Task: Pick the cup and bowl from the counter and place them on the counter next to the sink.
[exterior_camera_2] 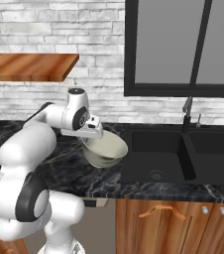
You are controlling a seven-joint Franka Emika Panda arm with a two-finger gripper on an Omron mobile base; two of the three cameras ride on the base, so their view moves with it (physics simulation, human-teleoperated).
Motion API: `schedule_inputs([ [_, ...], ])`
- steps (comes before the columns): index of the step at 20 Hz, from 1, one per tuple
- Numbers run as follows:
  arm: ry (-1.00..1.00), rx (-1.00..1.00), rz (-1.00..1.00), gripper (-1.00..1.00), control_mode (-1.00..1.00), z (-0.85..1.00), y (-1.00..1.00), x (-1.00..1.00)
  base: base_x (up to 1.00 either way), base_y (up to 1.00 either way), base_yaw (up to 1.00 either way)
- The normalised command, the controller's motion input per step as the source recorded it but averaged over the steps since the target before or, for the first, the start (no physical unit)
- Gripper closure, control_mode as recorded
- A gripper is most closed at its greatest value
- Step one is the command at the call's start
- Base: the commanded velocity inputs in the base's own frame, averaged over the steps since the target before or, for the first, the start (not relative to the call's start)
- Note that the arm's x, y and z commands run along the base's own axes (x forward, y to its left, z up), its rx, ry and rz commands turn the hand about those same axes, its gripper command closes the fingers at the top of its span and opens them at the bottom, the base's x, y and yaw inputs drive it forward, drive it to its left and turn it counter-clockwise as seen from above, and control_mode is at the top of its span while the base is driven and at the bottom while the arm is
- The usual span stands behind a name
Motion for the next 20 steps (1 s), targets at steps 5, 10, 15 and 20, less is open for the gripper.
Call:
schedule_inputs([
  [5, 0.0, 0.0, 0.0, 1.0, -1.0, -0.22, -0.01, 0.14, 0.0, 0.0, 0.0],
  [10, 0.0, 0.0, 0.0, 1.0, -1.0, -0.22, 0.0, 0.04, 0.0, 0.0, 0.0],
  [15, 0.01, -0.01, 0.0, 1.0, -1.0, -0.27, -0.04, 0.0, 0.0, 0.0, 0.0],
  [20, 0.01, -0.06, 0.0, 1.0, -1.0, -0.16, -0.21, 0.0, 0.0, 0.0, 0.0],
])
